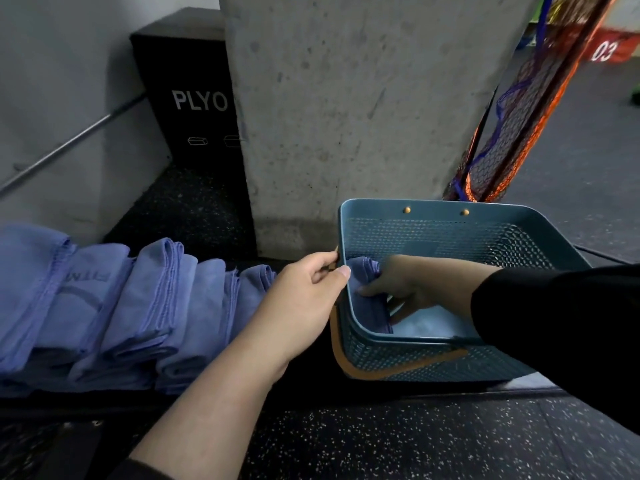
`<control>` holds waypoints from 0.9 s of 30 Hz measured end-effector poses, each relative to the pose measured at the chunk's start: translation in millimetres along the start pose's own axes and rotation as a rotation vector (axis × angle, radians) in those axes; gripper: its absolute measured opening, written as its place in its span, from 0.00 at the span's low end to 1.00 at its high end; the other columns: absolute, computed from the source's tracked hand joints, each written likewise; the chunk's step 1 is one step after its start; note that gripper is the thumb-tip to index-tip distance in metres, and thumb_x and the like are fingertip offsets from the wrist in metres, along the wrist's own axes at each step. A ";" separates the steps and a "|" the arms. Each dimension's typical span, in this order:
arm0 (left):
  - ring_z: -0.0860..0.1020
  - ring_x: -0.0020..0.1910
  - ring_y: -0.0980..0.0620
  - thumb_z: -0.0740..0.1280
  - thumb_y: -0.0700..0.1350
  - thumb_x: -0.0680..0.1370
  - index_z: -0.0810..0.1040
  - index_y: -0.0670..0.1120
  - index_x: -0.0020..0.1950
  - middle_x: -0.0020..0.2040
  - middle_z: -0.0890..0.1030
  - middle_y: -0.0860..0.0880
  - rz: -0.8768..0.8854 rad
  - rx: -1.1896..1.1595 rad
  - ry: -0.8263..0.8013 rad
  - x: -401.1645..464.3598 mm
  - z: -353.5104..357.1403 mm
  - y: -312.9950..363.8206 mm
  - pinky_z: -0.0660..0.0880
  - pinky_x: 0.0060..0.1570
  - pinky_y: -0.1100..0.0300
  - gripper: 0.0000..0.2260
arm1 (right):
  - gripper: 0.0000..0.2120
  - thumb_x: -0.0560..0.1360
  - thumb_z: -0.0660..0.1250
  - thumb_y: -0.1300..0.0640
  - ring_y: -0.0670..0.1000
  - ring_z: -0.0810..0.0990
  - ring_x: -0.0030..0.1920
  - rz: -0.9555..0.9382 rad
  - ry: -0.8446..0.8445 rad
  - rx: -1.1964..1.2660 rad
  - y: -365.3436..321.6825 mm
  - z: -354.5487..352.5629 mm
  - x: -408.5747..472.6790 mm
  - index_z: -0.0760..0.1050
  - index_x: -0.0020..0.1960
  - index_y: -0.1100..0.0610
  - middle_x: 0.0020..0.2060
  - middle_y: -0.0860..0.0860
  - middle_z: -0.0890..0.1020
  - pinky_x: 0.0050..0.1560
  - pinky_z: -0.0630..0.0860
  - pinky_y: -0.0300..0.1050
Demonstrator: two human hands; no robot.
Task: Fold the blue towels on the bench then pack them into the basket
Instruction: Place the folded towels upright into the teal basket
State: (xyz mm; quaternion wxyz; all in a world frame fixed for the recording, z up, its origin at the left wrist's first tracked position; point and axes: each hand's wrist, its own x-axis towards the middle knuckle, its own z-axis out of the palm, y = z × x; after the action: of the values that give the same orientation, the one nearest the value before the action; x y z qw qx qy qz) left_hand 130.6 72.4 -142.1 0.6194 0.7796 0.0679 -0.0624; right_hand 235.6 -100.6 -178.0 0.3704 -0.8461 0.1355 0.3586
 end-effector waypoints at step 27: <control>0.80 0.54 0.50 0.63 0.46 0.83 0.80 0.52 0.63 0.51 0.83 0.53 0.110 0.539 0.505 -79.0 -175.6 -43.7 0.74 0.55 0.55 0.11 | 0.13 0.77 0.71 0.51 0.58 0.82 0.33 -0.663 0.238 -0.144 -116.4 130.9 -111.3 0.81 0.45 0.62 0.38 0.63 0.84 0.44 0.83 0.59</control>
State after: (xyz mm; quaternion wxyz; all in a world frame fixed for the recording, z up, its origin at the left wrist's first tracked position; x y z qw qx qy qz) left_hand 47.3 251.0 -130.2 0.3581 0.9080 0.1577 0.1498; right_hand 148.3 70.3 -99.0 0.3876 -0.9038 -0.1296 0.1266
